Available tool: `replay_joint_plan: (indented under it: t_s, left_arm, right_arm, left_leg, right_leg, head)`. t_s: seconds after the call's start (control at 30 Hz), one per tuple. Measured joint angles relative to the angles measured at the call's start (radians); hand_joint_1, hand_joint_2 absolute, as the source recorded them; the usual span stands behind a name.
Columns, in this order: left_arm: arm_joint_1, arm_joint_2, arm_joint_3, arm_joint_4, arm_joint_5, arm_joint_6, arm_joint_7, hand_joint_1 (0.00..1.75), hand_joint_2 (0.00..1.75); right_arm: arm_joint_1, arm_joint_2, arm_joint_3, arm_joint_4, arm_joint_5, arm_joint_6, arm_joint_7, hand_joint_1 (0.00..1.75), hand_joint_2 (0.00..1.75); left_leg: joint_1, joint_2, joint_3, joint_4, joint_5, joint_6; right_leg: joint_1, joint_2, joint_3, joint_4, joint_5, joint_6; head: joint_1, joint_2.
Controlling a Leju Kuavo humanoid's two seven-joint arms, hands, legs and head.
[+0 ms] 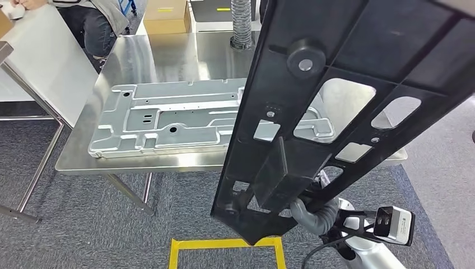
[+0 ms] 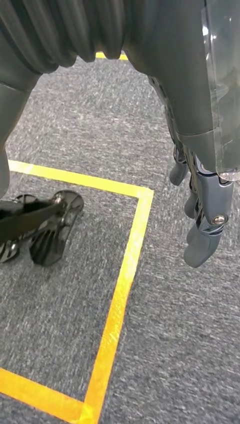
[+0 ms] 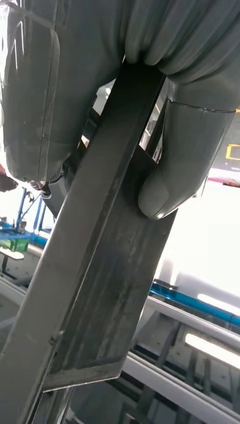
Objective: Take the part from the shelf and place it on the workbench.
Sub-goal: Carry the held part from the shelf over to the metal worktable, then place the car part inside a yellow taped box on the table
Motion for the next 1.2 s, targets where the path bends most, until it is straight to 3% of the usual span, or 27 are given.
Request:
replay_joint_plan:
  t_s: [0.03,0.1,0.17,0.27,0.33,0.37,0.43,0.47,0.5,0.53,0.6,0.67,0.73,0.83,0.9,0.97,1.0,1.03,1.07,1.13,1.2]
  left_arm:
    - [0.002,0.0,0.0,0.0,-0.002,0.002,0.0,0.0,1.75]
    - [0.005,0.0,0.0,0.0,-0.004,0.011,0.001,0.0,1.75]
    - [0.005,0.001,0.0,0.0,-0.002,0.018,0.0,0.0,1.75]
    - [0.006,0.002,0.002,0.0,0.003,0.019,-0.005,0.0,1.75]
    - [0.009,0.002,0.003,0.0,0.005,0.016,-0.01,0.0,1.75]
    - [0.01,0.002,0.004,0.0,0.006,0.014,-0.011,0.0,1.75]
    - [0.011,0.002,0.005,0.0,0.006,0.011,-0.015,0.0,1.75]
    - [0.011,0.002,0.006,0.0,0.007,0.009,-0.016,0.0,1.75]
    - [0.012,0.002,0.006,0.0,0.006,0.008,-0.017,0.0,1.75]
    - [0.013,0.002,0.006,0.0,0.006,0.008,-0.018,0.0,1.75]
    - [0.014,0.002,0.007,0.0,0.006,0.008,-0.018,0.0,1.75]
    - [0.014,0.002,0.009,0.0,0.007,0.012,-0.018,0.0,1.75]
    - [0.013,0.001,0.01,0.0,0.009,0.017,-0.018,0.0,1.75]
    - [0.013,-0.001,0.013,0.0,0.012,0.023,-0.018,0.0,1.75]
    - [0.013,-0.002,0.016,0.0,0.013,0.025,-0.018,0.0,1.75]
    - [0.015,-0.002,0.021,0.0,0.013,0.028,-0.018,0.0,1.75]
    - [0.017,-0.002,0.023,0.0,0.013,0.029,-0.018,0.0,1.75]
    - [0.02,-0.003,0.025,0.0,0.013,0.029,-0.018,0.0,1.75]
    - [0.022,-0.003,0.026,0.0,0.013,0.03,-0.019,0.0,1.75]
    - [0.025,-0.003,0.028,0.0,0.013,0.031,-0.019,0.0,1.75]
    - [0.024,-0.004,0.031,0.0,0.014,0.031,-0.02,0.0,1.75]
  right_arm:
    - [0.011,0.0,-0.003,-0.004,-0.004,0.003,0.0,1.75,1.75]
    - [0.031,-0.001,-0.016,-0.012,-0.011,0.018,0.0,1.75,1.75]
    - [0.052,-0.005,-0.038,-0.016,-0.014,0.042,0.0,1.75,1.75]
    - [0.09,-0.015,-0.08,-0.021,-0.015,0.078,0.0,1.75,1.75]
    - [0.114,-0.017,-0.106,-0.032,-0.007,0.094,0.0,1.75,1.75]
    - [0.123,-0.018,-0.116,-0.037,-0.002,0.099,-0.001,1.75,1.75]
    - [0.138,-0.019,-0.127,-0.041,0.005,0.103,0.0,1.75,1.75]
    - [0.144,-0.019,-0.13,-0.041,0.006,0.103,0.0,1.75,1.75]
    - [0.147,-0.019,-0.132,-0.041,0.004,0.103,0.0,1.75,1.75]
    - [0.149,-0.019,-0.135,-0.04,0.002,0.103,0.0,1.75,1.75]
    - [0.15,-0.02,-0.139,-0.04,-0.004,0.104,0.0,1.75,1.75]
    - [0.156,-0.021,-0.142,-0.04,-0.003,0.109,0.0,1.75,1.75]
    - [0.172,-0.021,-0.146,-0.044,0.008,0.122,0.0,1.75,1.75]
    - [0.199,-0.018,-0.153,-0.054,0.026,0.144,0.0,1.75,1.75]
    - [0.208,-0.014,-0.159,-0.059,0.033,0.155,-0.001,1.75,1.75]
    - [0.218,-0.008,-0.166,-0.06,0.039,0.167,-0.001,1.75,1.75]
    - [0.224,-0.004,-0.17,-0.06,0.042,0.172,0.0,1.75,1.75]
    - [0.23,0.001,-0.174,-0.06,0.046,0.177,0.0,1.75,1.75]
    - [0.234,0.005,-0.178,-0.061,0.05,0.18,0.0,1.75,1.75]
    - [0.241,0.013,-0.186,-0.063,0.054,0.184,0.0,1.75,1.75]
    - [0.253,0.019,-0.193,-0.069,0.065,0.186,-0.001,1.75,1.75]
  left_leg:
    - [0.0,0.0,0.001,-0.03,0.036,0.001]
    - [-0.001,-0.001,0.046,-0.167,0.131,0.011]
    - [-0.005,-0.001,0.087,-0.269,0.173,0.023]
    - [-0.007,-0.001,0.099,-0.29,0.163,0.04]
    - [-0.004,-0.001,0.111,-0.3,0.159,0.052]
    - [-0.002,-0.001,0.118,-0.304,0.156,0.056]
    - [-0.002,0.0,0.127,-0.305,0.147,0.061]
    - [-0.002,0.0,0.132,-0.305,0.14,0.061]
    - [-0.002,-0.001,0.139,-0.304,0.134,0.06]
    - [-0.002,-0.001,0.148,-0.303,0.126,0.059]
    - [-0.002,-0.002,0.169,-0.302,0.108,0.053]
    - [-0.005,-0.003,0.18,-0.3,0.092,0.043]
    - [-0.007,-0.003,0.185,-0.304,0.083,0.031]
    - [-0.005,-0.001,0.191,-0.287,0.063,0.016]
    - [-0.002,0.0,0.144,-0.185,0.019,0.01]
    - [-0.001,0.0,0.054,-0.043,-0.025,0.006]
    - [-0.001,0.0,0.02,-0.003,-0.024,0.006]
    - [-0.001,0.0,0.003,-0.001,0.001,0.006]
    - [-0.001,0.0,0.005,-0.04,0.045,0.008]
    - [-0.003,0.0,0.045,-0.172,0.142,0.016]
    - [-0.006,0.0,0.076,-0.255,0.173,0.025]
  right_leg:
    - [0.001,0.002,0.01,0.0,-0.007,0.001]
    - [0.003,0.005,0.032,0.001,-0.024,0.005]
    - [0.006,0.008,0.044,0.002,-0.039,0.013]
    - [0.005,0.009,0.049,0.001,-0.052,0.03]
    - [0.004,0.007,0.038,0.037,-0.073,0.041]
    - [0.002,0.006,0.014,0.085,-0.095,0.045]
    - [-0.002,0.005,-0.071,0.227,-0.146,0.052]
    - [-0.004,0.005,-0.112,0.283,-0.156,0.055]
    - [-0.006,0.005,-0.137,0.305,-0.144,0.057]
    - [-0.008,0.003,-0.141,0.286,-0.112,0.058]
    - [-0.01,-0.001,-0.1,0.156,-0.016,0.055]
    - [-0.005,-0.005,-0.06,0.048,0.03,0.045]
    - [0.001,-0.005,-0.051,0.026,0.021,0.033]
    - [-0.004,-0.002,-0.033,0.014,0.011,0.014]
    - [-0.006,-0.003,-0.013,0.006,0.001,0.004]
    - [-0.004,-0.003,0.002,0.006,-0.013,0.0]
    - [-0.003,-0.003,0.011,0.006,-0.02,-0.001]
    - [-0.003,-0.001,0.022,0.006,-0.029,0.0]
    - [-0.003,0.0,0.036,0.006,-0.039,0.001]
    - [-0.001,0.002,0.063,0.006,-0.06,0.008]
    - [0.001,0.002,0.076,0.007,-0.076,0.018]
  head:
    - [0.0,0.0]
    - [0.0,0.0]
    - [0.001,0.0]
    - [0.001,0.0]
    - [0.003,0.0]
    - [0.005,0.0]
    - [0.007,0.0]
    - [0.007,0.0]
    - [0.007,0.0]
    - [0.007,0.0]
    - [0.008,0.0]
    - [0.006,0.0]
    - [0.004,0.0]
    - [0.002,0.0]
    - [0.0,0.0]
    - [0.0,0.0]
    - [-0.001,0.0]
    - [-0.001,0.0]
    - [-0.001,0.0]
    - [0.0,0.0]
    - [0.001,0.0]
